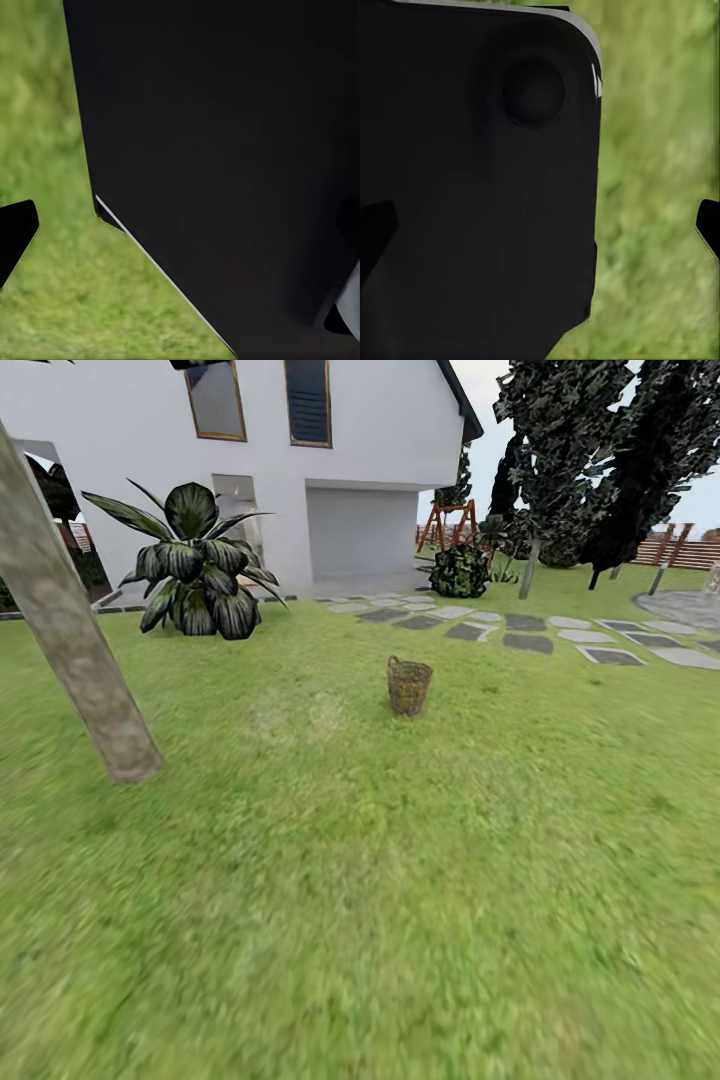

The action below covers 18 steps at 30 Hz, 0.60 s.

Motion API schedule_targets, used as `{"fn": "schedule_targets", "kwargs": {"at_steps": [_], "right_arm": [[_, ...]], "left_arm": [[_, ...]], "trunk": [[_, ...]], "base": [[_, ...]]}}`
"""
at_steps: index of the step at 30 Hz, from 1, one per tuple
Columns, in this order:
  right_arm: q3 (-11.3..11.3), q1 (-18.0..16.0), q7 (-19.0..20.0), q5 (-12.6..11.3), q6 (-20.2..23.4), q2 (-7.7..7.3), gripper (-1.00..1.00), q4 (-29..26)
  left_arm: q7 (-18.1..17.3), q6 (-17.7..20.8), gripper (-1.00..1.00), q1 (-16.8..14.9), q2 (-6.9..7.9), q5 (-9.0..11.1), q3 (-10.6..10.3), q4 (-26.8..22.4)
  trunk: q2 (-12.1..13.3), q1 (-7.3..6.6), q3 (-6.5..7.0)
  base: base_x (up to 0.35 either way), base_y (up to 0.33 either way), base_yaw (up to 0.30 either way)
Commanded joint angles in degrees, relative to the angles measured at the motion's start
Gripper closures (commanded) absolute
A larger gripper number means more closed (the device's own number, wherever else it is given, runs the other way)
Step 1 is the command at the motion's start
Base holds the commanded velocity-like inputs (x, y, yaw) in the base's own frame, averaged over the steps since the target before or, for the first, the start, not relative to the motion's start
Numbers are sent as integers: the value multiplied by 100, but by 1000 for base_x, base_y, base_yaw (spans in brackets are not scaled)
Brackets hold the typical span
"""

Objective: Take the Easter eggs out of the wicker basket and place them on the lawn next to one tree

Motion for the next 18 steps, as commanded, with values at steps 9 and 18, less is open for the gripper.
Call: {"fn": "schedule_targets", "kwargs": {"at_steps": [9,18], "right_arm": [[1,-9,-4,-1,-40,-3,-100,17],[1,-9,-4,-1,-40,1,-100,17]], "left_arm": [[2,-2,-100,-2,0,2,-5,0],[2,-2,-100,-2,0,2,1,1]], "trunk": [[-2,3,-5],[-2,3,-5]], "base": [[340,0,0],[340,0,0]]}}
